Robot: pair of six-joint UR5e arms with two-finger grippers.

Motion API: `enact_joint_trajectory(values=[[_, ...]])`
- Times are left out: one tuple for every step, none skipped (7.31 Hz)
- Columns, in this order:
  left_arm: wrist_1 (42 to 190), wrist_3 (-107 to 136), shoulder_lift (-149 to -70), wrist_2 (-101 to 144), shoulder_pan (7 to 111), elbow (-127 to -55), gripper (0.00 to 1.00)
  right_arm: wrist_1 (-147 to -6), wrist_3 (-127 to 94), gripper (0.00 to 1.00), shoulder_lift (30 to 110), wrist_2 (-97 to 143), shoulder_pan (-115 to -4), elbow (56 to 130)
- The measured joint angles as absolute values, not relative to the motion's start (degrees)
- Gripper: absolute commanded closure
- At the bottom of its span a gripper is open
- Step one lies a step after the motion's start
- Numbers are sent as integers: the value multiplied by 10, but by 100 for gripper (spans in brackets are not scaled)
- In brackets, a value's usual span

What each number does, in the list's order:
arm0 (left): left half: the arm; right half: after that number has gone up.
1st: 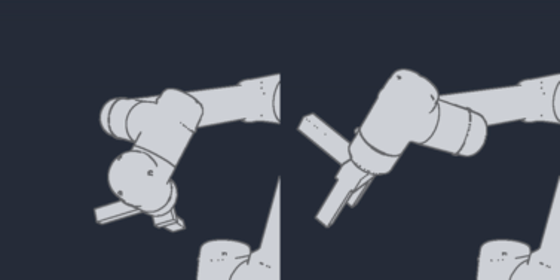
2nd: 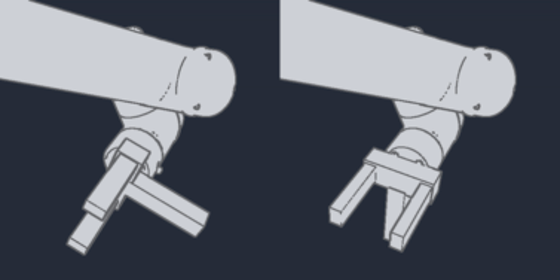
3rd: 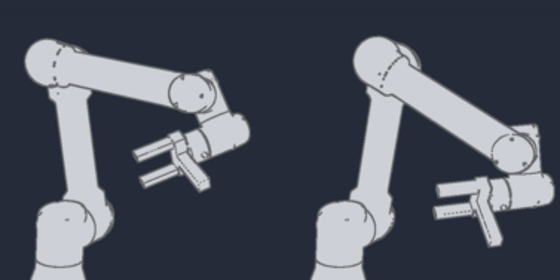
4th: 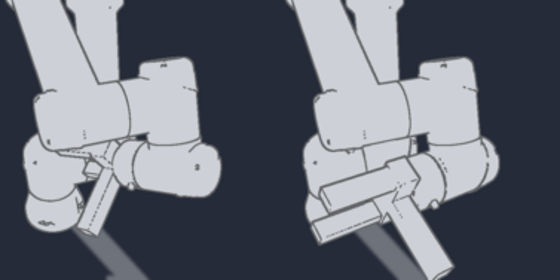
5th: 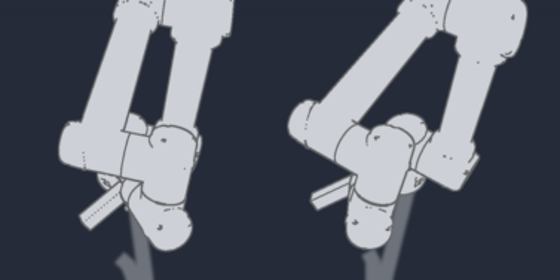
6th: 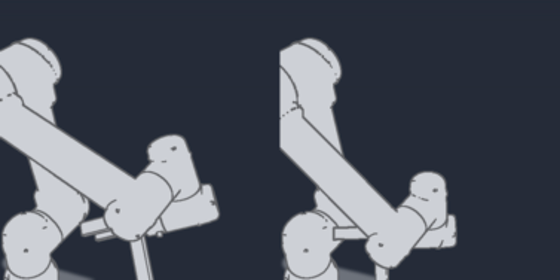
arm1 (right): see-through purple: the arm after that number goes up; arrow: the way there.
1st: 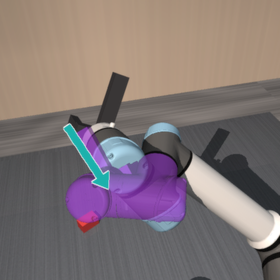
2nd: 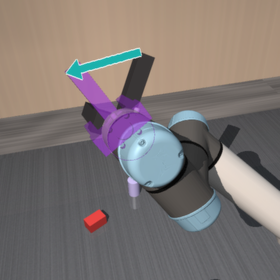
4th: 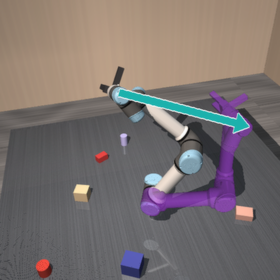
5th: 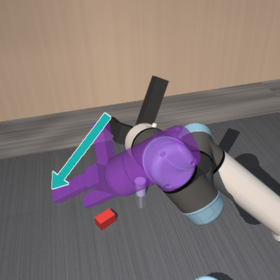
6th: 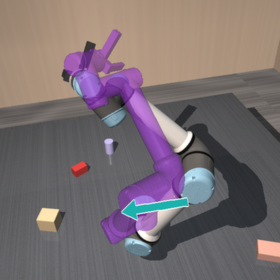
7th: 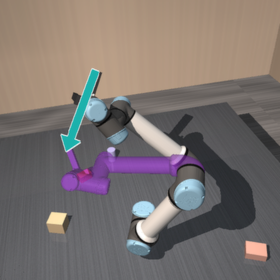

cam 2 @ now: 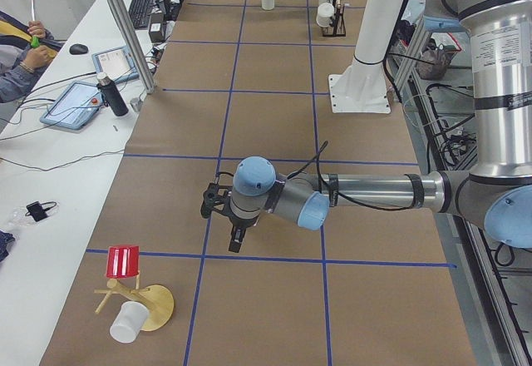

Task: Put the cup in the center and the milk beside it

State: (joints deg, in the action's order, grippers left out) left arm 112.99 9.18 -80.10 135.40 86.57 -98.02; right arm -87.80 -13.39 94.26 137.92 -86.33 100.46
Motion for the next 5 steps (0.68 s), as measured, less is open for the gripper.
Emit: enact_joint_trajectory(values=[[1132,93,-801,1354,865,-978,1,-857,-135,0,944,1384,-860,997],[1133,97,-802,1356,865,-978,1,-837,-138,0,944,1394,-858,983],[1135,97,-801,1357,865,-979,1,-821,-138,0,944,1404,-857,965],[1138,97,-801,1358,865,-979,1,-789,-138,0,944,1409,-857,943],[1140,97,-801,1359,865,-977,1,-741,-138,0,941,1408,-857,907]])
